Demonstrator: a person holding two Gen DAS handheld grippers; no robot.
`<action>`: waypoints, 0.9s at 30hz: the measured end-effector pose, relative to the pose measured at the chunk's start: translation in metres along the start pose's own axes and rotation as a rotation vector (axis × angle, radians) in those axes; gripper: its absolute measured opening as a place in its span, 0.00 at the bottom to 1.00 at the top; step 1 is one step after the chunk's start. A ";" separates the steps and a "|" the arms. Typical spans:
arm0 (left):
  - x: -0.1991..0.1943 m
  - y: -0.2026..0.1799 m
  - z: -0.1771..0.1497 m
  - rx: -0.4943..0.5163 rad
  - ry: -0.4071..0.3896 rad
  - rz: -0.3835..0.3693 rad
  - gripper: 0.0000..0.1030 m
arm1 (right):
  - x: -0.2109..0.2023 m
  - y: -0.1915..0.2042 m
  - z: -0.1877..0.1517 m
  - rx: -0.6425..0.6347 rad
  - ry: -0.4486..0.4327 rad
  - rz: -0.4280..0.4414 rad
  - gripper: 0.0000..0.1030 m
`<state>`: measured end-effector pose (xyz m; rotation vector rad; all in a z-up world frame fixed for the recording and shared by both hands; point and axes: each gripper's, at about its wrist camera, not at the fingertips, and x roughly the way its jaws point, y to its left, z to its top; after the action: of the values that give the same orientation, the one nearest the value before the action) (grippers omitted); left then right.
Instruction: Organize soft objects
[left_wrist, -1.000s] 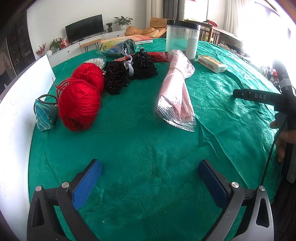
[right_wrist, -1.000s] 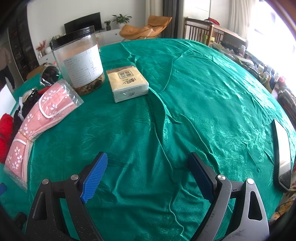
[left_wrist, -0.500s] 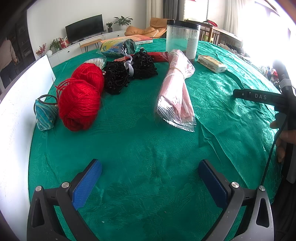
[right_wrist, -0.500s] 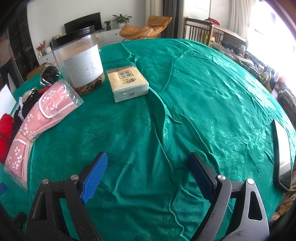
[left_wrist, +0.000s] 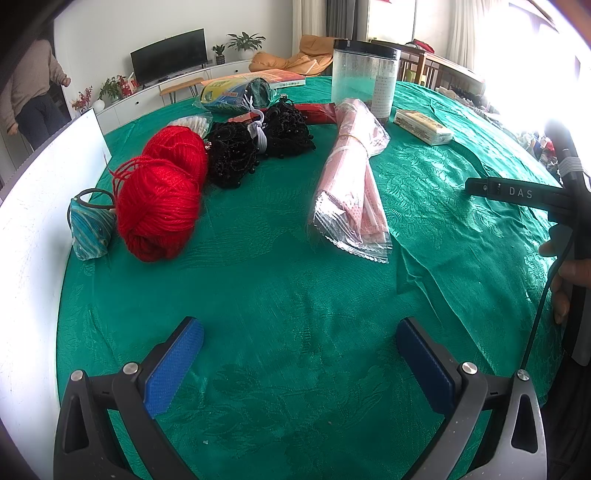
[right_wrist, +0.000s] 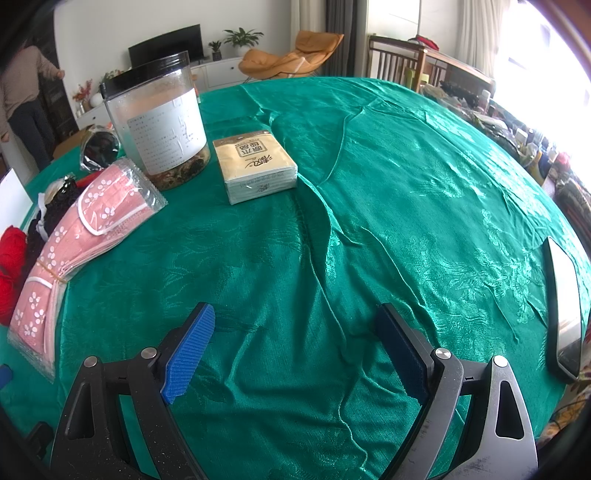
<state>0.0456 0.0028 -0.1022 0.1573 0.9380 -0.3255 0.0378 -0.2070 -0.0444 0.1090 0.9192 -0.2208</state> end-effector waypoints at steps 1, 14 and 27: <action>0.000 0.000 0.000 0.000 0.000 0.000 1.00 | 0.000 -0.002 0.000 0.000 0.000 0.000 0.88; 0.000 0.000 0.000 0.000 0.000 0.000 1.00 | 0.000 0.000 0.000 0.000 0.000 0.000 0.88; 0.001 0.000 0.001 -0.001 0.000 0.000 1.00 | 0.000 0.002 0.000 0.000 0.000 0.000 0.88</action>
<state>0.0465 0.0025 -0.1024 0.1567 0.9376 -0.3253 0.0386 -0.2052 -0.0443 0.1092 0.9191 -0.2204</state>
